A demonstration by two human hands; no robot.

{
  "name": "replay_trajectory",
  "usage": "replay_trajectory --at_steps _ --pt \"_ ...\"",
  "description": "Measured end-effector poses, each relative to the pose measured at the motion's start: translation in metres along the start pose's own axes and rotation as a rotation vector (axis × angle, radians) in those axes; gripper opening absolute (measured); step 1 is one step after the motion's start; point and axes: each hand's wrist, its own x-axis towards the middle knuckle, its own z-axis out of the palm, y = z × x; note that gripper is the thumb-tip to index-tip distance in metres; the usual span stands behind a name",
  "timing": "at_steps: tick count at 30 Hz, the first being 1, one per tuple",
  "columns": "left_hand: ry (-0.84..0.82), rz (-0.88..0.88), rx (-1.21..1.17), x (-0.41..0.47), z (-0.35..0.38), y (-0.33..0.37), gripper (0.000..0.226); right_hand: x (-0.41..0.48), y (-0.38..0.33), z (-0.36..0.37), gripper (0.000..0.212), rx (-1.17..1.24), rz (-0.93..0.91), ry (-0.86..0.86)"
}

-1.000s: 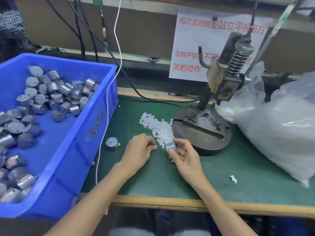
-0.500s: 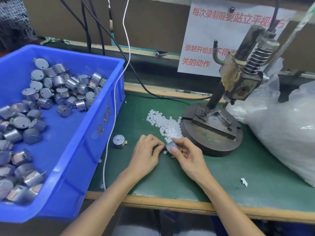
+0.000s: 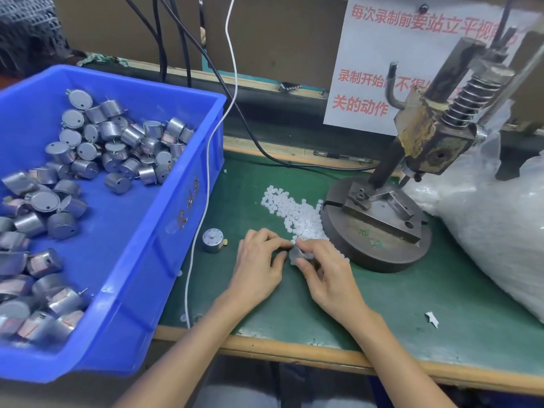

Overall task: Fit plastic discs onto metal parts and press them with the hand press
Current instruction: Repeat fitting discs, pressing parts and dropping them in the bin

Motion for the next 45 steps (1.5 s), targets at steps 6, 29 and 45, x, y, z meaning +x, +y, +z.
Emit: replay_trajectory --at_steps 6,29,45 --pt "0.018 0.003 -0.025 -0.001 0.000 -0.001 0.022 0.000 -0.001 0.005 0.030 -0.147 -0.122 -0.004" --pt "-0.022 0.310 -0.264 -0.006 0.001 0.038 0.050 0.013 -0.007 -0.030 0.018 0.404 0.467 0.192" --pt "0.131 0.150 -0.020 0.103 0.088 0.111 0.028 0.015 0.055 -0.102 0.018 0.557 0.639 0.394"
